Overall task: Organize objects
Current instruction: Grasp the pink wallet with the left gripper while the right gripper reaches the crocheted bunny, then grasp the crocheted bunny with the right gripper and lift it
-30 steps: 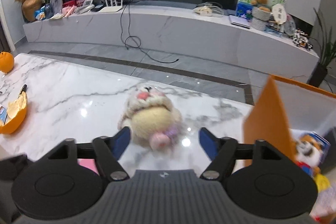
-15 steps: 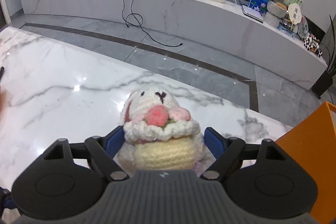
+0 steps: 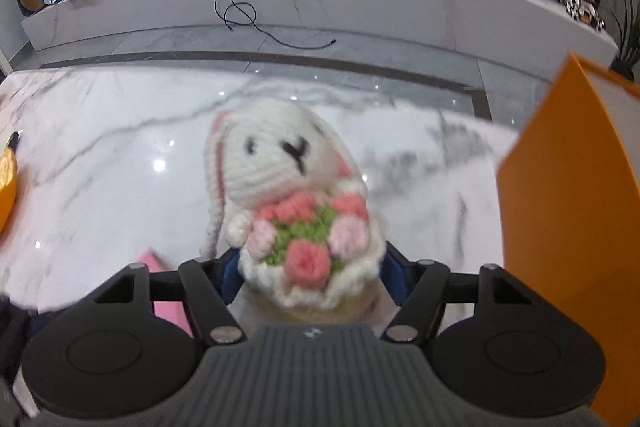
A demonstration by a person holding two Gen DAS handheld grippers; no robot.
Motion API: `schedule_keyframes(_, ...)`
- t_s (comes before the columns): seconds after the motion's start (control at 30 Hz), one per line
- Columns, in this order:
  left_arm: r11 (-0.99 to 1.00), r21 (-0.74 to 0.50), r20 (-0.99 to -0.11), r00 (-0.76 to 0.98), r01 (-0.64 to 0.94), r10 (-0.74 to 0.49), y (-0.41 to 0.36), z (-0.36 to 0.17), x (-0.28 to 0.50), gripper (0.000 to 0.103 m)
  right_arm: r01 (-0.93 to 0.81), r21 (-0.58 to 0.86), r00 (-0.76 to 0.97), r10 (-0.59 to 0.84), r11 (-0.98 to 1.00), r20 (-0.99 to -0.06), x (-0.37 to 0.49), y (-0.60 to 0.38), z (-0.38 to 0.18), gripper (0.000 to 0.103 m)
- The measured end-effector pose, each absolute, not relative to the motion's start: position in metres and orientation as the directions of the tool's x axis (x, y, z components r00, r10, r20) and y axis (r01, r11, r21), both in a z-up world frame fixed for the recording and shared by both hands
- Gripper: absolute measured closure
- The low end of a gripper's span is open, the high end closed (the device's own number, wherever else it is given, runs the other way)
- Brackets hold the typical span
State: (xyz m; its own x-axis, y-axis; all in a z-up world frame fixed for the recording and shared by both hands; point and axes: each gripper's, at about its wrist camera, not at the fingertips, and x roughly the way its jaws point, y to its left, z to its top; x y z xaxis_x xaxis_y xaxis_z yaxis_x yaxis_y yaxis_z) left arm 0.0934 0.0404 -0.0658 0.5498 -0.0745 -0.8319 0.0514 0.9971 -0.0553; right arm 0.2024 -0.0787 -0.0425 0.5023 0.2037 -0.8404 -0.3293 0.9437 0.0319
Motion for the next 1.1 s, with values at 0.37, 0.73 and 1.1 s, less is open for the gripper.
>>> schedule_keyframes(0.37, 0.997, -0.044, -0.838, 0.542, 0.062, -0.071, 0.038, -0.066, 0.091, 0.000, -0.326, 0.052, 0.462, 0.207, 0.944, -0.862, 0.160, -0.092, -0.038, 0.046)
schedule_keyframes(0.73, 0.997, -0.035, -0.839, 0.540, 0.067, -0.066, 0.035, -0.065, 0.088, 0.000, -0.284, 0.110, 0.547, 0.255, 0.952, -0.797, 0.111, -0.135, 0.013, 0.046)
schedule_keyframes(1.1, 0.998, -0.027, -0.834, 0.550, 0.058, -0.054, 0.033, -0.066, 0.087, 0.001, -0.220, 0.106, 0.723, 0.235, 0.970, -0.649, 0.089, -0.189, 0.067, 0.046)
